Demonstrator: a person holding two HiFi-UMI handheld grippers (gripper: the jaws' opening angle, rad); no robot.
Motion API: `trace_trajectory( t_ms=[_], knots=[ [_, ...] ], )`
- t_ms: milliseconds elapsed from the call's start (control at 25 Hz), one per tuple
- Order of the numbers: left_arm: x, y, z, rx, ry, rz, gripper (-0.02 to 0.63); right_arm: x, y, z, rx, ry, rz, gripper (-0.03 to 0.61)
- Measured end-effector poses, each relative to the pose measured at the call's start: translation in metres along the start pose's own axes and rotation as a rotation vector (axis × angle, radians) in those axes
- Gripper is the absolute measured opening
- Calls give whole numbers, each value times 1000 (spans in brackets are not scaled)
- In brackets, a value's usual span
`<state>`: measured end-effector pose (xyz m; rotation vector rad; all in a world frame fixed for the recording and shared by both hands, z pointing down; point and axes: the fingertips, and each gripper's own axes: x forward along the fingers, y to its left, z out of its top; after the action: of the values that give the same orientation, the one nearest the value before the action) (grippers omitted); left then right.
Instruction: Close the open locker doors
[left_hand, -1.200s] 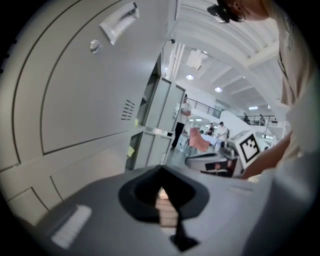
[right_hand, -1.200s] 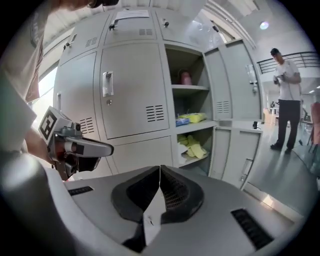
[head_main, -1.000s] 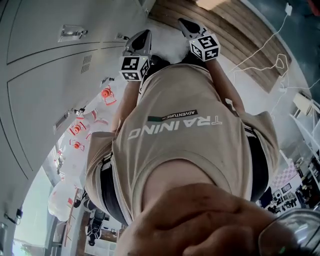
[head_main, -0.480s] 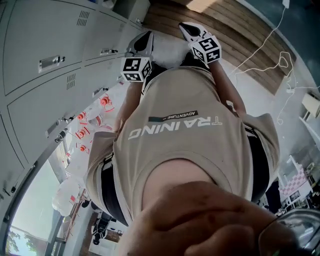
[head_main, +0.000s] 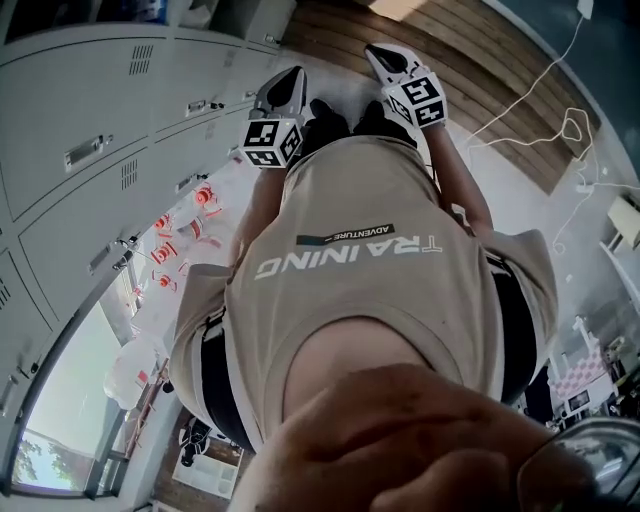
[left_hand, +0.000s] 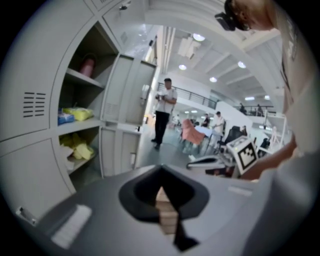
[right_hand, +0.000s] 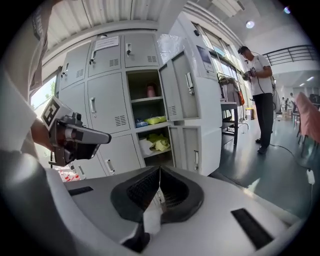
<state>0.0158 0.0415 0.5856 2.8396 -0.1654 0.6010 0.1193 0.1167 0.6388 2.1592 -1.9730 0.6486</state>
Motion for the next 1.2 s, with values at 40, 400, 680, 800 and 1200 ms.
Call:
trace_trajectory(
  t_ms=[40, 400, 680, 800, 1200],
  knots=[
    [4, 2, 5, 8, -3, -5, 0, 2, -2, -1, 9, 2, -2, 15],
    [47, 55, 36, 125, -31, -57, 0, 53, -10, 29, 32, 3, -29, 15],
    [82, 104, 80, 75, -107, -100, 0, 107, -21, 82, 5, -46, -32, 15],
    [88, 121, 87, 74, -102, -97, 0, 117, -30, 100, -7, -64, -53, 15],
    [119, 138, 100, 19, -94, -68, 0, 124, -97, 134, -56, -97, -128, 15]
  ],
)
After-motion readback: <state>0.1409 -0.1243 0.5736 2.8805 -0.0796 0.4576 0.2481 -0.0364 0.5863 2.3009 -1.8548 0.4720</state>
